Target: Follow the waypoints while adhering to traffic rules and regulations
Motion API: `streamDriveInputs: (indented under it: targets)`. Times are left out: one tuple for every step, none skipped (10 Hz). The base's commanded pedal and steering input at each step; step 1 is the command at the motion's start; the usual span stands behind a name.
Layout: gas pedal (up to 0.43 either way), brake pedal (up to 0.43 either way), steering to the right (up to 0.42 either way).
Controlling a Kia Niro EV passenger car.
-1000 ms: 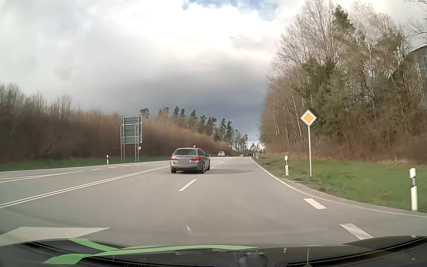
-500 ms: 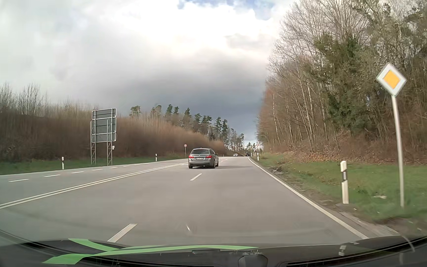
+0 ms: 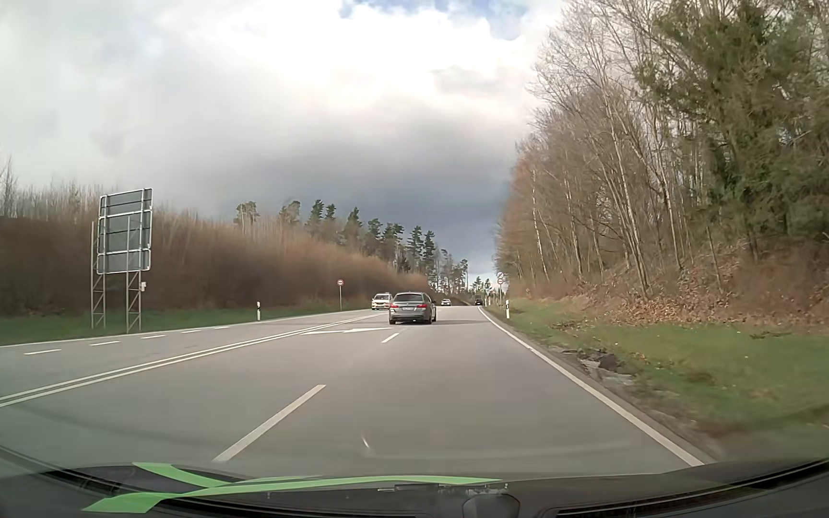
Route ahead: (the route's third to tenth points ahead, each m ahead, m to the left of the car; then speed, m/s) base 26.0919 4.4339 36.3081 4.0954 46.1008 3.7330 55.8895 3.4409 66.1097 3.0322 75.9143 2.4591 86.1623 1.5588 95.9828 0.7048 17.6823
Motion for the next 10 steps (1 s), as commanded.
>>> streamDriveInputs:
  targets:
    - [0.189,0.000,0.004]
    - [0.189,0.000,0.004]
    - [0.189,0.000,0.004]
    - [0.189,0.000,0.004]
    - [0.189,0.000,0.004]
    - [0.189,0.000,0.003]
    - [0.189,0.000,0.002]
    - [0.189,0.000,0.002]
    - [0.189,0.000,0.002]
    - [0.189,0.000,0.002]
